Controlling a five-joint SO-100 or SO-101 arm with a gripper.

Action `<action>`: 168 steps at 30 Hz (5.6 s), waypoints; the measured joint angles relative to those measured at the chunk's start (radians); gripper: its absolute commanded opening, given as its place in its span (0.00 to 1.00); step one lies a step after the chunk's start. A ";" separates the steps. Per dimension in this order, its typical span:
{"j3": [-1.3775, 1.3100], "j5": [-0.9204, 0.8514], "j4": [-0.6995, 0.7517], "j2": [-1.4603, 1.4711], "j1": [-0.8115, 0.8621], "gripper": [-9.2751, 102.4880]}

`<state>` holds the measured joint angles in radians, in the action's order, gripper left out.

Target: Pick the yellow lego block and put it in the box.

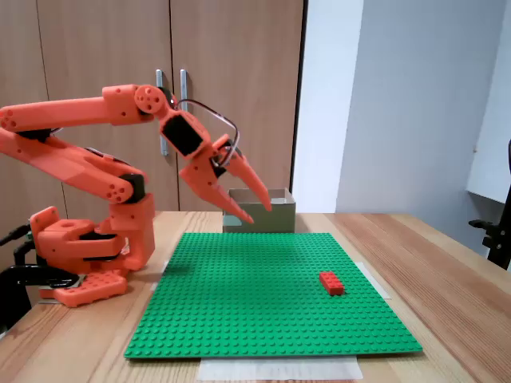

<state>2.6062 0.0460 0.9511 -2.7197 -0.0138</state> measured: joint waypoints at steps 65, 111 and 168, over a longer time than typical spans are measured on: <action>0.529 -0.091 -0.015 -0.534 0.038 0.08; 0.529 -0.091 -0.015 -0.534 0.038 0.07; 0.529 -0.091 -0.015 -0.534 0.038 0.07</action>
<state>3.1355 -0.0445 0.9357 -3.2536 0.0245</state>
